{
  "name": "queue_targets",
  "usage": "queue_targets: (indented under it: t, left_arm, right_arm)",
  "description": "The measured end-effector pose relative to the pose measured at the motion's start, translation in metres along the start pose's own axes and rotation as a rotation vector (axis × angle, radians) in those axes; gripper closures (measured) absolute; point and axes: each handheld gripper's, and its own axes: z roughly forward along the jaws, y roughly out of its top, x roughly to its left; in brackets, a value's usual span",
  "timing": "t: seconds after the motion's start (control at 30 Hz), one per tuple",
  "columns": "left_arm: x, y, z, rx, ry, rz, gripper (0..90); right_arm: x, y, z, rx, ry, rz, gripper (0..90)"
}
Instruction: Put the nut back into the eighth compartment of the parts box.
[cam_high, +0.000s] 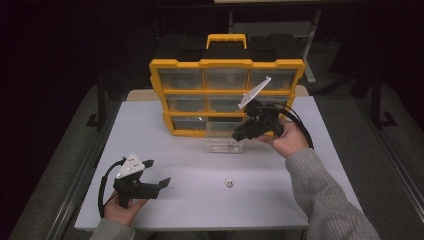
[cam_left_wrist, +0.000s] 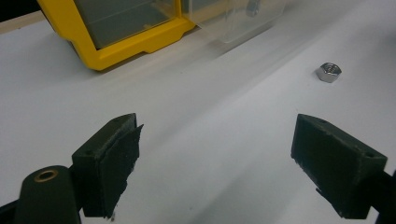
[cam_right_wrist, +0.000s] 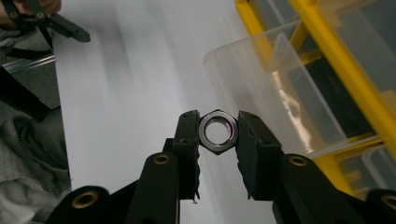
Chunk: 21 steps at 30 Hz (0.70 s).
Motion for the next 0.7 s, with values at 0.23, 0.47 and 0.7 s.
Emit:
queue_targets:
  t: [0.23,0.47,0.7]
  left_arm:
    - [0.001,0.000,-0.001,-0.001,-0.001,-0.011,14.8]
    - [0.000,0.000,0.000,0.000,-0.002,-0.003,14.8]
    - [0.000,0.000,0.000,-0.003,-0.003,-0.003,14.8]
  right_arm:
    - [-0.010,0.017,-0.006,-0.015,-0.021,0.012,68.9]
    - [-0.017,0.030,-0.002,0.001,-0.036,0.031,68.8]
    - [-0.025,0.031,0.018,0.034,-0.043,0.036,68.8]
